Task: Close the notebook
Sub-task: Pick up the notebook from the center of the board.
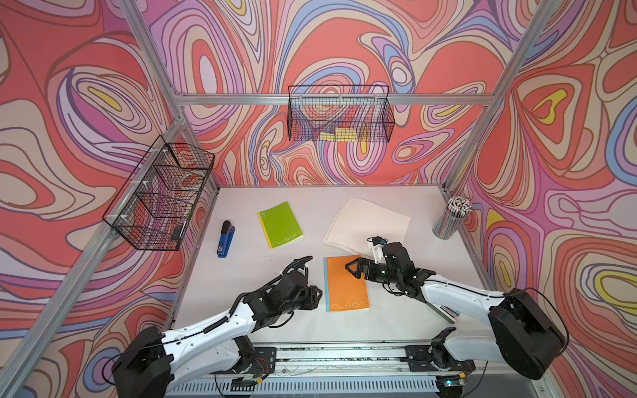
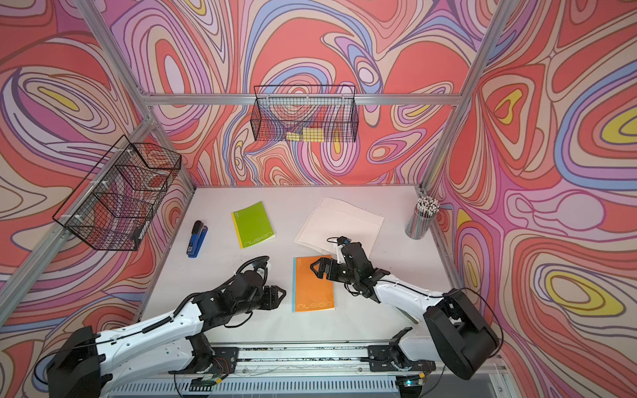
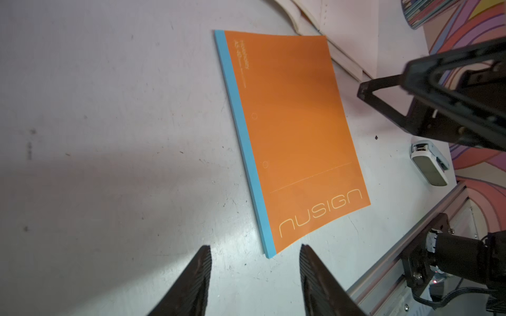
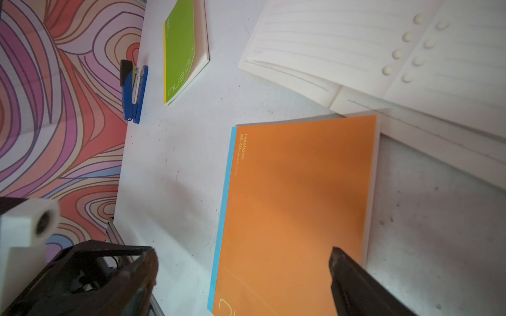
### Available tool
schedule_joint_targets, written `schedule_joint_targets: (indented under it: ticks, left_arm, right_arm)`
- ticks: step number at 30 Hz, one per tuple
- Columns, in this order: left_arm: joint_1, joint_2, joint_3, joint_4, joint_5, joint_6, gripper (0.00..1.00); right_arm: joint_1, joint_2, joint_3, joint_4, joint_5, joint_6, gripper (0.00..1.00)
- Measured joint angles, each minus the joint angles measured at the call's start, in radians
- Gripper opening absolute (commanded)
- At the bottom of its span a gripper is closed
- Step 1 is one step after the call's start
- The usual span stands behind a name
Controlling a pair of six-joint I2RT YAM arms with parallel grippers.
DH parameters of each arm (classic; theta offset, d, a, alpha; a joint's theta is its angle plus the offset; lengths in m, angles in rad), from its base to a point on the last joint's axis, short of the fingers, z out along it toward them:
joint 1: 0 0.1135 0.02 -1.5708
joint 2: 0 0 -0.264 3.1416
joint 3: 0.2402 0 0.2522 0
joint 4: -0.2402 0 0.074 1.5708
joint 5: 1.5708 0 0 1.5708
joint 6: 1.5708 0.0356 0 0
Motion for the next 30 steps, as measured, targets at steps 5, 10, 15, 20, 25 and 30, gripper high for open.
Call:
schedule_joint_targets:
  ticks: [5,10,15,20,25,30]
  left_arm:
    - [0.068,0.084,-0.011,0.101,0.124,-0.030,0.55]
    - [0.110,0.176,0.007,0.188,0.206,-0.037,0.56]
    - [0.129,0.242,0.017,0.255,0.256,-0.055,0.57]
    - [0.153,0.257,0.017,0.293,0.277,-0.079,0.57]
    - [0.159,0.284,0.019,0.308,0.290,-0.088,0.57]
    - [0.166,0.327,0.023,0.322,0.298,-0.090,0.58]
  right_arm:
    - [0.000,-0.020,-0.004,-0.007,-0.020,0.023,0.98]
    - [0.005,-0.016,-0.009,-0.014,-0.033,0.038,0.98]
    - [0.006,-0.008,-0.026,-0.012,-0.037,0.045,0.98]
    - [0.006,0.039,-0.055,-0.005,-0.052,0.052,0.98]
    - [0.007,0.058,-0.074,0.014,-0.055,0.056,0.98]
    - [0.007,0.078,-0.074,0.045,-0.057,0.063,0.98]
